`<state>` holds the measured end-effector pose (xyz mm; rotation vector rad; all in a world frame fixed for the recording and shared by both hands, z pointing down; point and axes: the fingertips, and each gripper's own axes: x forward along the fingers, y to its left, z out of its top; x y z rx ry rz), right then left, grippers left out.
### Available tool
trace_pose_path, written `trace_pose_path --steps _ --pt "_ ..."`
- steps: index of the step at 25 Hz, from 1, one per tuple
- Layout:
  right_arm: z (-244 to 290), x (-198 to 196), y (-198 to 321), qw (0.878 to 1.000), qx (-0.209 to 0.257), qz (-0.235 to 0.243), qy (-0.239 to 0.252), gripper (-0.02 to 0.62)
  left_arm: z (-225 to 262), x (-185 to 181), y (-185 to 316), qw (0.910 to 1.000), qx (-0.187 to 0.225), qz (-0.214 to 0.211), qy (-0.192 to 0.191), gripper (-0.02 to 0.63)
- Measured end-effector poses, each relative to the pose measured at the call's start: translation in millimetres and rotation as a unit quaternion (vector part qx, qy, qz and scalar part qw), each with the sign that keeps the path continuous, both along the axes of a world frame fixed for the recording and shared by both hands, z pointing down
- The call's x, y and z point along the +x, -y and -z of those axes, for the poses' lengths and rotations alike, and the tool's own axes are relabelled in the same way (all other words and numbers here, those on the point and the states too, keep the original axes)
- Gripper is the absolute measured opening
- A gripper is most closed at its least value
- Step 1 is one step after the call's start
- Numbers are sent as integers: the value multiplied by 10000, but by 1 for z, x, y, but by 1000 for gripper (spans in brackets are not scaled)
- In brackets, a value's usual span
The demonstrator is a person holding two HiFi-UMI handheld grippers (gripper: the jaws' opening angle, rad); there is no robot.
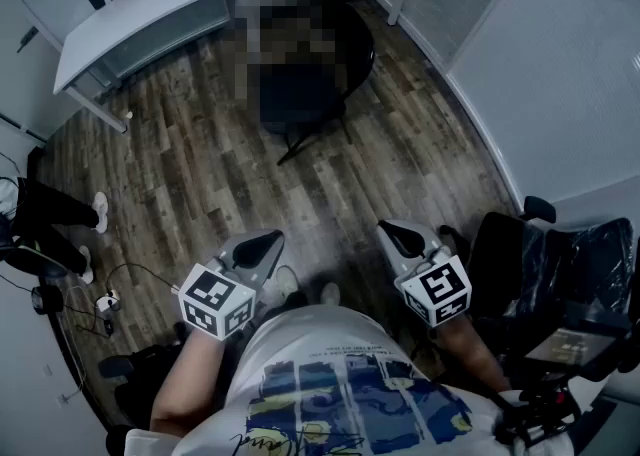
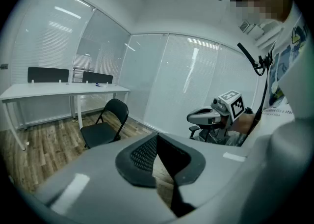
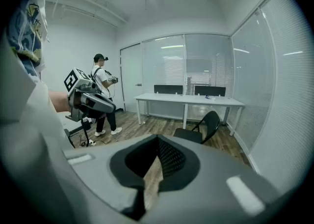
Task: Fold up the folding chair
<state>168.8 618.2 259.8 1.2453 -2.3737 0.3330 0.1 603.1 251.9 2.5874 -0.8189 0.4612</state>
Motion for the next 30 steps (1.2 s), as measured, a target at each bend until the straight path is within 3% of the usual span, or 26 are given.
trace_pose_path --steps 23,30 --pt "-7 8 -9 9999 -83 33 100 3 -4 5 -4 10000 28 64 36 6" --pt "-18 40 -28 9997 -176 109 164 20 -3 34 -18 9996 119 267 34 6"
